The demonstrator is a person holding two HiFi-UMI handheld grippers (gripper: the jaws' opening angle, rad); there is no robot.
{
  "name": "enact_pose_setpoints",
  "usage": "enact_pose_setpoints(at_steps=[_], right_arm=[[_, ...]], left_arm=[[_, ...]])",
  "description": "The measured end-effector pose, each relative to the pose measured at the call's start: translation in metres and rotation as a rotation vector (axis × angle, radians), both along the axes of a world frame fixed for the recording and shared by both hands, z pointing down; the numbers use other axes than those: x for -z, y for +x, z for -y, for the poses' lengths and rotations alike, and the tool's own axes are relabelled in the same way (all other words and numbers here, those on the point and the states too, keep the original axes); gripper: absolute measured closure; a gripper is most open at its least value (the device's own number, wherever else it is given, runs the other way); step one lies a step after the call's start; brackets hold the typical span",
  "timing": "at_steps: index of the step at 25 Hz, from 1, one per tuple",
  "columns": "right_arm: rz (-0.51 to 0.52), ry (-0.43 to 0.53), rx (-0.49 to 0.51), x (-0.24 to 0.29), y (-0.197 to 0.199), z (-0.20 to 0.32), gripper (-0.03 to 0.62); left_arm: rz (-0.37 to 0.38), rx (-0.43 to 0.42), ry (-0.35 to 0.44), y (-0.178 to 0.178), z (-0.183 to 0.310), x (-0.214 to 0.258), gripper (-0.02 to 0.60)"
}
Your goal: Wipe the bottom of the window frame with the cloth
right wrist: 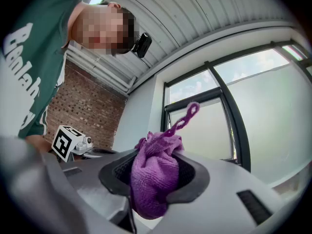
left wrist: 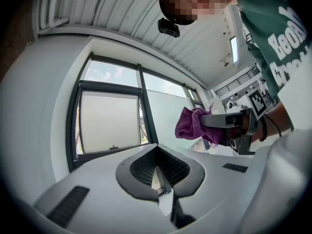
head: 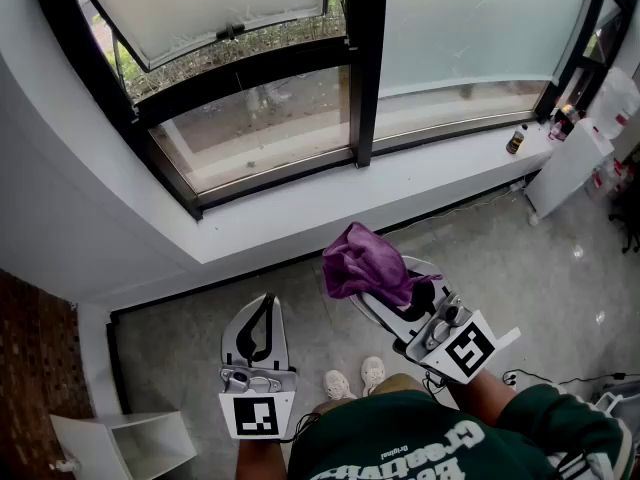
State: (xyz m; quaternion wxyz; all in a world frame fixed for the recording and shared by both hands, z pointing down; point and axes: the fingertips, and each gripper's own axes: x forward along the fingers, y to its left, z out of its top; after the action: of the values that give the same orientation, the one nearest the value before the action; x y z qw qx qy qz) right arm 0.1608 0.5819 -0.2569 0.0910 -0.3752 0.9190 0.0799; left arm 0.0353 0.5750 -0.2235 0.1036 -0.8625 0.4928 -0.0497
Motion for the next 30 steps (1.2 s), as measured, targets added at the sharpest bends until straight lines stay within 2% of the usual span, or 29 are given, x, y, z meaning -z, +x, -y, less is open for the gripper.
enact_pose_setpoints(at_steps=[4, 12, 19, 23, 30], right_arm=[[-0.003, 0.002, 0.004, 0.0, 0.0, 0.0, 0.436], [0.01, -0.01, 0.007, -0.007, 0.004, 0.003, 0.436], [0.021, -0.015, 0.026, -0.007, 0.023, 0.008, 0.436], [0.027, -0.01, 0.035, -0.016, 0.017, 0.011, 0.436], [0.06, 0.008, 0.084, -0.009, 0.05, 0.014, 0.436]], left_arm=[[-0.018, -0.013, 0.01, 0.006, 0.002, 0.004, 0.578], [-0.008, 0.001, -0.002, 0.007, 0.003, -0.005, 0.578], [-0.002, 0.017, -0.011, 0.027, 0.009, -0.004, 0.578], [-0.001, 0.025, 0.003, 0.022, 0.01, -0.011, 0.578], [0.011, 0.071, 0.025, 0.053, 0.011, 0.002, 0.578]])
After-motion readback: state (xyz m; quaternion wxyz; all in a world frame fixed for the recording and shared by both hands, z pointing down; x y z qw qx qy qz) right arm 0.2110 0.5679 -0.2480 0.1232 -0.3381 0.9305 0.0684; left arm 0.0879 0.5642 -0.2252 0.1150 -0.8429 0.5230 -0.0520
